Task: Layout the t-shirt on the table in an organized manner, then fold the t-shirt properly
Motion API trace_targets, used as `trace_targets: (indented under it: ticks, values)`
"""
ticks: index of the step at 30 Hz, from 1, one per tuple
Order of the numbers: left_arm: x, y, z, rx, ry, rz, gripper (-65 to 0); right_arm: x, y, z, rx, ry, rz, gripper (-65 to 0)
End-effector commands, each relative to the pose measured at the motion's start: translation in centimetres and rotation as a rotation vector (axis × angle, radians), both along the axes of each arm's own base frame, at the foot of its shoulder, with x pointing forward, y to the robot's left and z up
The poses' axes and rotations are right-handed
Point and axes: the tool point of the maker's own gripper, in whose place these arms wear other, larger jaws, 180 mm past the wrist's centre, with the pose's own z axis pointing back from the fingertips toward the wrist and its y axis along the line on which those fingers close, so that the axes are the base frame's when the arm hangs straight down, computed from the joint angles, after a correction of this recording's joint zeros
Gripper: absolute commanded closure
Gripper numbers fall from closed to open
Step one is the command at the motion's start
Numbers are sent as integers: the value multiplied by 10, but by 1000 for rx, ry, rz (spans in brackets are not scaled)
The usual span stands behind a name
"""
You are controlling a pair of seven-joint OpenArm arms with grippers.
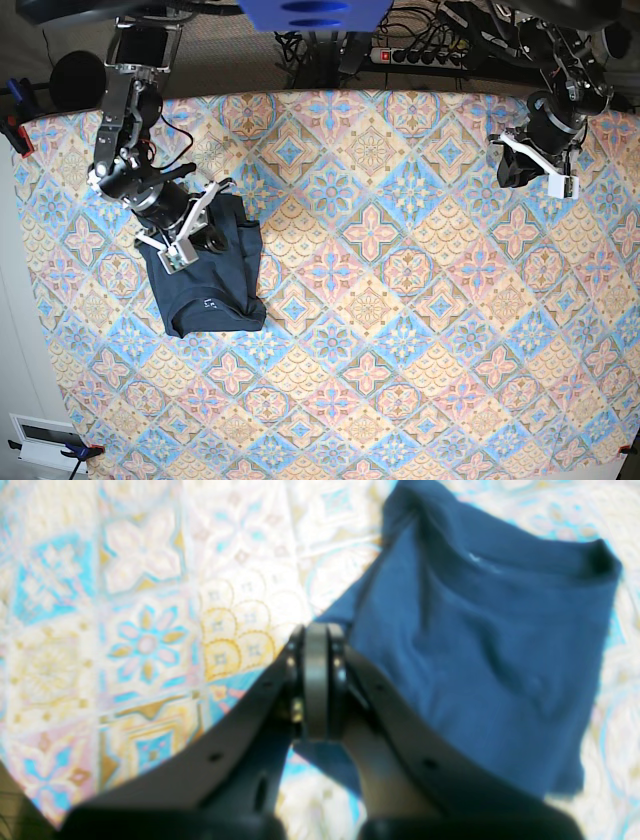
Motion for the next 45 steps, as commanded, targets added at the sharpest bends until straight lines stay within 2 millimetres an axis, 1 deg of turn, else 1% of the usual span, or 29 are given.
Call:
trace_targets:
  ticks: [1,3,5,7,8,11,13,15,18,20,23,25,27,29,31,33,35,38,40,41,43,45]
  values:
    - [3,1,17,29,-48,-21,-99,-2,-7,13,22,-36,-15,-1]
    - [-4,1,25,70,-53,-45,-88,-18,-19,14,47,-25,-53,-1]
    - [-10,0,28,85,-47,-53,-62,-34,-33,13,63,-13,-94,-1]
    - [-20,10,29,121,-28,-49,-26,-51,-46,7,75,17,-138,-1]
    - [-24,13,28,134,-14,-51,-6,-59,-51,4,82,33,-156,-1]
    - [-43,21,20,162,49,-66,-1,-90,-64,-9,102,100,-204,-1]
    - [-60,25,16,187,99,-85,-4,-115,-72,-21,101,162,-232,0]
    - [-80,39,17,216,142,-55,-4,-139,-80,-30,88,219,-257,0]
    - [-103,64,26,237,168,18,-4,-169,-90,-35,51,280,-281,0]
    - [-124,79,32,245,198,60,-4,-188,-93,-39,33,322,-289,0]
    - [-151,94,42,244,233,108,-4,-220,-102,-45,8,397,-313,0]
    - [-170,103,48,259,272,132,-4,-232,-106,-47,0,427,-323,0]
    - [-185,110,49,279,313,144,-4,-255,-107,-52,-11,489,-330,0]
    - [-203,117,43,291,378,156,-4,-276,-106,-56,-16,547,-327,0]
    - [-219,120,33,303,446,159,-4,-293,-106,-59,-19,592,-329,0]
    - [-234,120,17,289,511,157,-4,-309,-106,-63,-17,640,-337,0]
    - [-250,125,2,266,567,186,-4,-323,-109,-69,-12,682,-355,0]
    - [-266,130,-18,223,617,231,-2,-349,-109,-89,-27,776,-358,0]
    - [-281,122,-39,176,676,229,-2,-368,-115,-104,-83,843,-353,0]
    - [-283,117,-48,159,676,221,-2,-371,-118,-111,-104,864,-349,0]
    - [-278,102,-69,132,637,192,-2,-377,-120,-125,-126,901,-344,0]
    - [-287,88,-93,127,636,158,-2,-380,-116,-139,-133,932,-327,0]
